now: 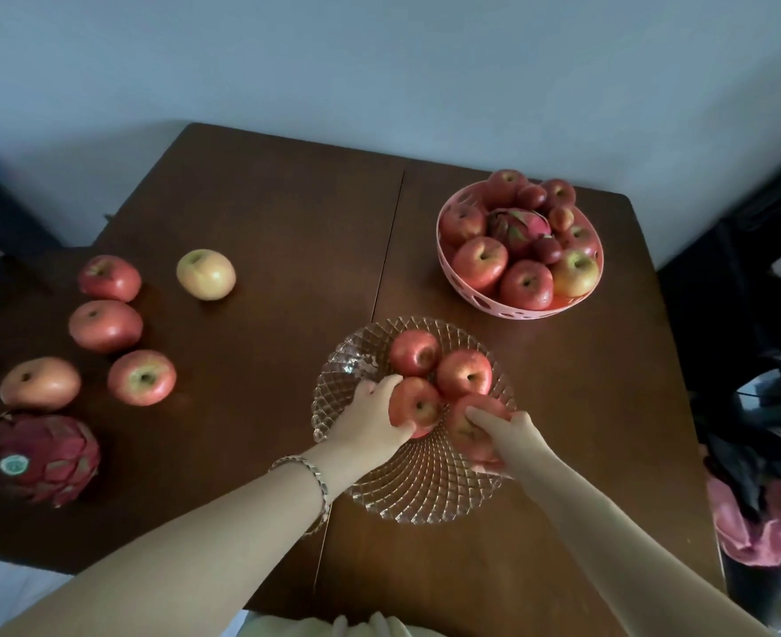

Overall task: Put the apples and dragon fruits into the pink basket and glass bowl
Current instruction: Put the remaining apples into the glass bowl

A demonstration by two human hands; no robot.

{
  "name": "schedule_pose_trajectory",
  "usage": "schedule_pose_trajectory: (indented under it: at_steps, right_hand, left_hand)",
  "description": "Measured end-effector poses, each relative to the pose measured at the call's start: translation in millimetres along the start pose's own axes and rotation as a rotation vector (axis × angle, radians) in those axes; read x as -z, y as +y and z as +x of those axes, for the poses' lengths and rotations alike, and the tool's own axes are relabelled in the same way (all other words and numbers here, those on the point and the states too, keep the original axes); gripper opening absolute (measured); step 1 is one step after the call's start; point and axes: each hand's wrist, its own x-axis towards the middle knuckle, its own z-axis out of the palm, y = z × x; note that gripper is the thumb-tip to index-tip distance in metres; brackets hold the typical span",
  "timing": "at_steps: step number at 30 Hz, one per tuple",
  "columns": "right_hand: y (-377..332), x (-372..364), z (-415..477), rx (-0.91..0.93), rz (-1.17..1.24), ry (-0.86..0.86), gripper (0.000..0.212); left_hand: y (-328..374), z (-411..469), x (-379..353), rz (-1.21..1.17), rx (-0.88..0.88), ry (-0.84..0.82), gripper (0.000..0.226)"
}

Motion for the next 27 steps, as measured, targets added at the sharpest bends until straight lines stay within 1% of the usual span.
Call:
schedule_pose_trajectory:
  at_steps: [3, 6, 9, 12, 14, 18, 20, 22, 24, 27]
  right_hand:
    - [3.9, -10.4, 2.8, 0.027, -0.145, 0.04, 0.062]
    - [2.2, -16.7, 2.0, 0.054, -0.29, 0.077, 0.062]
    - [2.0, -17.6, 3.3, 0.079, -0.487, 0.104, 0.064]
    - [3.2, -17.9, 1.8, 0.092, -0.677, 0.137, 0.057]
    - [5.7, -19.1, 2.0, 0.1, -0.727, 0.165, 0.056]
    - [5.2, -19.9, 1.8, 0.115, -0.841, 0.232, 0.061]
    - [3.1, -18.0, 4.6, 0.107, -0.901, 0.252, 0.065]
    - [1.3, -15.2, 7.7, 0.096, -0.905, 0.228, 0.068]
    - [-0.5, -12.9, 9.0, 0.092, -0.883, 0.184, 0.07]
    - [-7.8, -13.5, -3.8, 0.127, -0.991, 0.171, 0.07]
  left_hand:
    - [0.2, 7.4, -10.7, -0.031, 0.014, -0.013, 0.068]
    - [1.3, 10.0, -12.1, -0.058, -0.006, 0.002, 0.068]
    - [0.1, 11.0, -9.1, -0.073, -0.015, -0.007, 0.066]
    - [-1.0, 12.4, -8.0, -0.088, -0.027, -0.015, 0.064]
    - [-2.0, 12.9, -8.2, -0.094, -0.031, -0.014, 0.064]
    - [-2.2, 12.0, -9.4, -0.09, -0.021, -0.004, 0.063]
    - [0.1, 11.1, -11.2, -0.006, -0.012, 0.023, 0.062]
    - [1.2, 9.2, -14.9, 0.104, 0.005, 0.051, 0.063]
    - [1.3, 8.1, -17.7, 0.166, 0.02, 0.044, 0.067]
    - [2.5, 2.6, -11.7, 0.207, 0.028, 0.032, 0.068]
